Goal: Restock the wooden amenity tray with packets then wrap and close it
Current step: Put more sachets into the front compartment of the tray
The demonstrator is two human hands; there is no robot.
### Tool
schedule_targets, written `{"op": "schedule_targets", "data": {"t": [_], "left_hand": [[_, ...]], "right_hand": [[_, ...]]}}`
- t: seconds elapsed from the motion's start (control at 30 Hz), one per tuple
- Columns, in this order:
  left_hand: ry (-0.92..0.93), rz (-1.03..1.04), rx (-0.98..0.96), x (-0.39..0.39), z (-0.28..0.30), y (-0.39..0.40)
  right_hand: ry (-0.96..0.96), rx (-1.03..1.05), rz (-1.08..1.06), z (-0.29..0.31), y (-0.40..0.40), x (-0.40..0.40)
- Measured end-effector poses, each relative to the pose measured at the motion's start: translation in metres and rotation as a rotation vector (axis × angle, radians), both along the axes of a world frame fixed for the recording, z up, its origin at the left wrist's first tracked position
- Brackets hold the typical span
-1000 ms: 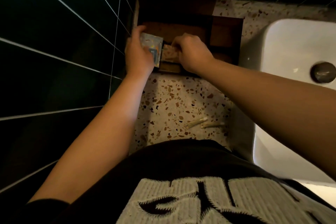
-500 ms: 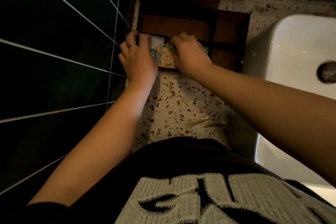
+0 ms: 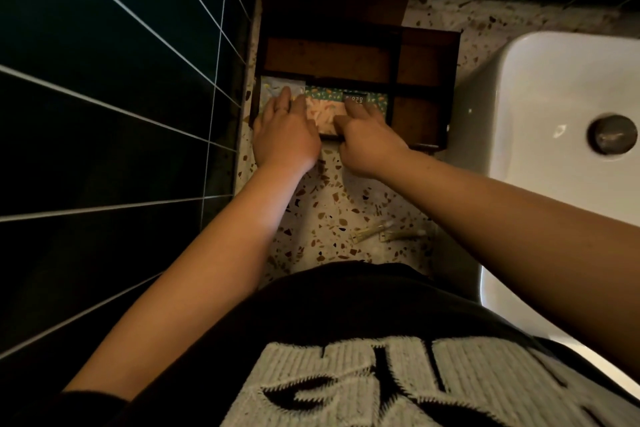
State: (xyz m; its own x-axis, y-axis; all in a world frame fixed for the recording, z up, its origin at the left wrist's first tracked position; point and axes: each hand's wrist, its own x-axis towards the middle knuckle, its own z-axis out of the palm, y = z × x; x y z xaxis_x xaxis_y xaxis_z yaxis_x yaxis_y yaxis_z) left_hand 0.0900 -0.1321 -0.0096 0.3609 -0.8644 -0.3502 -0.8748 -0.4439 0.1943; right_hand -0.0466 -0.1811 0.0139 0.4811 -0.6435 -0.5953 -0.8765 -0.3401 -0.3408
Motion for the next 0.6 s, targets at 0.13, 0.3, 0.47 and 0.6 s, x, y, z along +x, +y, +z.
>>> {"op": "schedule_targets", "data": {"t": [0.13, 0.3, 0.47, 0.6], "left_hand": [[0.008, 0.01, 0.027, 0.004, 0.0, 0.0], [0.041, 0.028, 0.012, 0.005, 0.002, 0.001], [0.104, 0.051, -0.182, -0.001, 0.011, 0.018], [0.159, 0.025, -0.325, -0.017, 0.021, 0.043]], "right_hand": [[-0.03, 0.026, 0.008, -0.002, 0.001, -0.001], [-0.08, 0.019, 0.001, -0.001, 0.0, -0.003], [-0.209, -0.046, -0.072, 0.006, 0.005, -0.016], [-0.298, -0.133, -0.144, 0.024, 0.023, -0.043]]}}
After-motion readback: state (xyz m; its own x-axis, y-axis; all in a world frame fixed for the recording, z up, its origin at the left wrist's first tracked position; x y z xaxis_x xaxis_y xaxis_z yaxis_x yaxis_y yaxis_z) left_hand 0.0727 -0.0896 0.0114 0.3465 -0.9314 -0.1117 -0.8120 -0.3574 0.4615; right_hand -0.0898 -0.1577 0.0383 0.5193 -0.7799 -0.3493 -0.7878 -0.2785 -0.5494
